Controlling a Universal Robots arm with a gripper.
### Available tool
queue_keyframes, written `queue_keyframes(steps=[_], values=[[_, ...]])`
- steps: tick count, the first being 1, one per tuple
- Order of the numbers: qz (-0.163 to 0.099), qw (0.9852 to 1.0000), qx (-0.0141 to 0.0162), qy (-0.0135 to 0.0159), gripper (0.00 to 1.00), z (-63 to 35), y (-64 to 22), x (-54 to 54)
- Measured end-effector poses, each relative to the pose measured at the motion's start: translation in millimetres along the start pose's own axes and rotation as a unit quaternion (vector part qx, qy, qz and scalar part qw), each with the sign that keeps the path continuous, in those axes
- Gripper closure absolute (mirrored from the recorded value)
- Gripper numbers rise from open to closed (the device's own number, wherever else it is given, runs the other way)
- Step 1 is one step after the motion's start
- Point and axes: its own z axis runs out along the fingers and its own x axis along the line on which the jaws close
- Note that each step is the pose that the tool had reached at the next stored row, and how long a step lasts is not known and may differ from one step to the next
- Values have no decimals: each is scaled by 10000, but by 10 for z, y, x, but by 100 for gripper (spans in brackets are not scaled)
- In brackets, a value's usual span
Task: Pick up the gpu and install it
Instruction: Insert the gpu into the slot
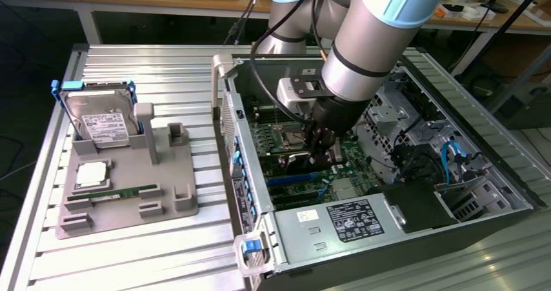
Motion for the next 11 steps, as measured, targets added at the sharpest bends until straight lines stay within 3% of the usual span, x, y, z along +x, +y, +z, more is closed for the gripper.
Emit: queue_keyframes(steps=[11], values=[[0,10000,0,0,73,52,0,3]])
